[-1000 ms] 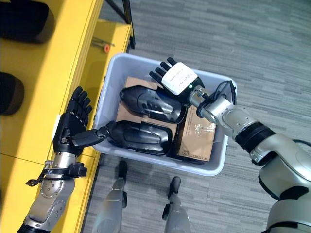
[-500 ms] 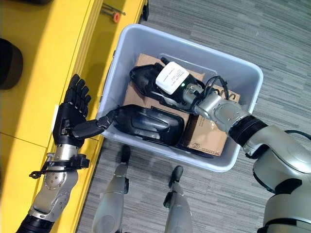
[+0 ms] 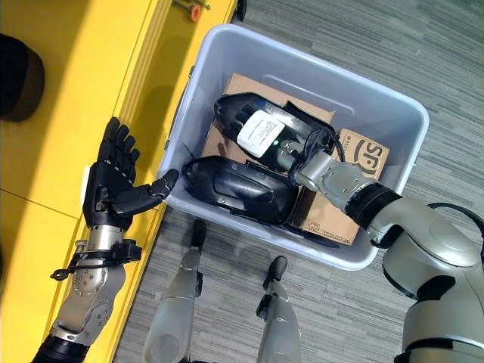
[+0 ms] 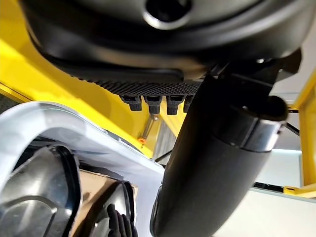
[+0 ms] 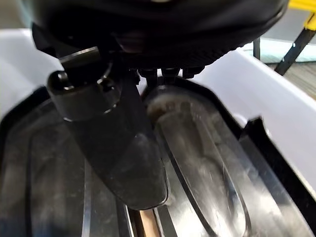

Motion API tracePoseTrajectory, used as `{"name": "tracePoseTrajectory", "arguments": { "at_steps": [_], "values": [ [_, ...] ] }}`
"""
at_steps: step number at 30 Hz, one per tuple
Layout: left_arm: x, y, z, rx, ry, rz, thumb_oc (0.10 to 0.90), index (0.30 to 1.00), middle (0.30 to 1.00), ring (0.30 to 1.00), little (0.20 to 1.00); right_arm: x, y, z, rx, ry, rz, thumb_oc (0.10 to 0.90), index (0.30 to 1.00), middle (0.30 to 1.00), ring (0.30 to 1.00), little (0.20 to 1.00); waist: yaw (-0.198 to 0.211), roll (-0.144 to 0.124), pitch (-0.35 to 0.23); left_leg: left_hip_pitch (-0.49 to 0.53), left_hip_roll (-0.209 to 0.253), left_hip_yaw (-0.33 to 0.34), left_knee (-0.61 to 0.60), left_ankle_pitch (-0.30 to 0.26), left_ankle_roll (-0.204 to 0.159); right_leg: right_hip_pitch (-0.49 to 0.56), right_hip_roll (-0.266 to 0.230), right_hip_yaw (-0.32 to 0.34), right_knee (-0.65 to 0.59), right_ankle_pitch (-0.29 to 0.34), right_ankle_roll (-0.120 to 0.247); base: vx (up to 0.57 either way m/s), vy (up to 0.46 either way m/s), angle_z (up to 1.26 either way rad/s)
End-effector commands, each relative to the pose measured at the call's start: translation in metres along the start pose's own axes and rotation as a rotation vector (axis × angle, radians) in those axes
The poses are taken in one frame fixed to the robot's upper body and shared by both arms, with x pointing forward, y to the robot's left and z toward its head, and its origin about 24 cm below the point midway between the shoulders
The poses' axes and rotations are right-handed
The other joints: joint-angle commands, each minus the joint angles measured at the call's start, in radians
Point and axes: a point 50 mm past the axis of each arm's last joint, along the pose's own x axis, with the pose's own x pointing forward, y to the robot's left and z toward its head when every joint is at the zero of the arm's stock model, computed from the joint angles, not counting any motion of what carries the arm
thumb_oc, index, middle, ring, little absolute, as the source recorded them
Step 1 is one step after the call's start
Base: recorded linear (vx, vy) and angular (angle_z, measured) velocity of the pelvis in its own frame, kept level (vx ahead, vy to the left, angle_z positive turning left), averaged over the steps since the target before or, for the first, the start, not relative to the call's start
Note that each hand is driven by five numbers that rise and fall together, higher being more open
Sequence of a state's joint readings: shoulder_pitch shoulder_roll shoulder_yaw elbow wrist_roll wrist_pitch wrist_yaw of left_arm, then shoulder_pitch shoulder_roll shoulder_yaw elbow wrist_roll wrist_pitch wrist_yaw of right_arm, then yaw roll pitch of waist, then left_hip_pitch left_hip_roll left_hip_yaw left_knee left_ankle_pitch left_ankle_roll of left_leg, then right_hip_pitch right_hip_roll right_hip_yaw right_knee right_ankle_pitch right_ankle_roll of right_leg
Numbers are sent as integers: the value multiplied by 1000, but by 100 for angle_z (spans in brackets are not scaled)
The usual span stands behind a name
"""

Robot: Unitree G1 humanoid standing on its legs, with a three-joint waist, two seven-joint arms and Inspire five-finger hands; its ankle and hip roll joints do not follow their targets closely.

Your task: Move parts from the plastic box to the shelf.

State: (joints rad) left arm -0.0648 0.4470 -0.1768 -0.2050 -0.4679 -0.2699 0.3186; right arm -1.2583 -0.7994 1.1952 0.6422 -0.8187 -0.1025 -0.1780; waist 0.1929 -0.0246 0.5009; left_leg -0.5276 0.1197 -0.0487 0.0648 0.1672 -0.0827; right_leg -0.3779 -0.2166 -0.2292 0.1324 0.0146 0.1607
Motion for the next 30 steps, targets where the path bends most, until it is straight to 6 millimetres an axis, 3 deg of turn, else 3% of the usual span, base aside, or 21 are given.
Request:
{"name": "tracePoseTrajectory", "arguments": {
  "at_steps": [1, 9, 10, 15, 30],
  "values": [
    [5, -13, 52, -85, -291, -62, 900, 1000, 1000, 1000, 1000, 0, -38, -37, -120, 73, -79, 900, 1000, 1000, 1000, 1000, 12, -26, 19, 17, 32, -5, 30, -79, -21, -22, -8, 29, 50, -26, -14, 6, 4, 8],
    [4, -12, 52, -87, -291, -57, 900, 1000, 1000, 1000, 1000, -8, -34, -55, -145, 126, -51, 900, 1000, 1000, 1000, 1000, 13, -24, 19, -9, 30, -13, 29, -76, -25, -40, -11, 18, 49, -26, -12, 7, 0, 2],
    [3, -12, 52, -88, -295, -54, 900, 1000, 1000, 1000, 1000, -14, -32, -67, -158, 170, -40, 900, 1000, 1000, 1000, 1000, 14, -22, 19, -20, 27, -16, 30, -77, -24, -49, -11, 15, 51, -26, -11, 32, 0, 2],
    [3, -12, 54, -89, -302, -52, 900, 1000, 1000, 1000, 1000, -23, -35, -84, -185, 226, -45, 900, 1000, 1000, 1000, 1000, 11, -27, 19, -38, 24, -17, 36, -83, -21, -61, -11, 14, 50, -27, -10, 26, -4, 4],
    [2, -11, 56, -90, -313, -51, 900, 1000, 1000, 1000, 1000, -40, -39, -118, -185, 364, -40, 900, 1000, 1000, 1000, 1000, 12, -36, 19, -78, 18, -26, 54, -102, -20, -83, -10, 4, 52, -37, -8, 23, -1, 3]
  ]
}}
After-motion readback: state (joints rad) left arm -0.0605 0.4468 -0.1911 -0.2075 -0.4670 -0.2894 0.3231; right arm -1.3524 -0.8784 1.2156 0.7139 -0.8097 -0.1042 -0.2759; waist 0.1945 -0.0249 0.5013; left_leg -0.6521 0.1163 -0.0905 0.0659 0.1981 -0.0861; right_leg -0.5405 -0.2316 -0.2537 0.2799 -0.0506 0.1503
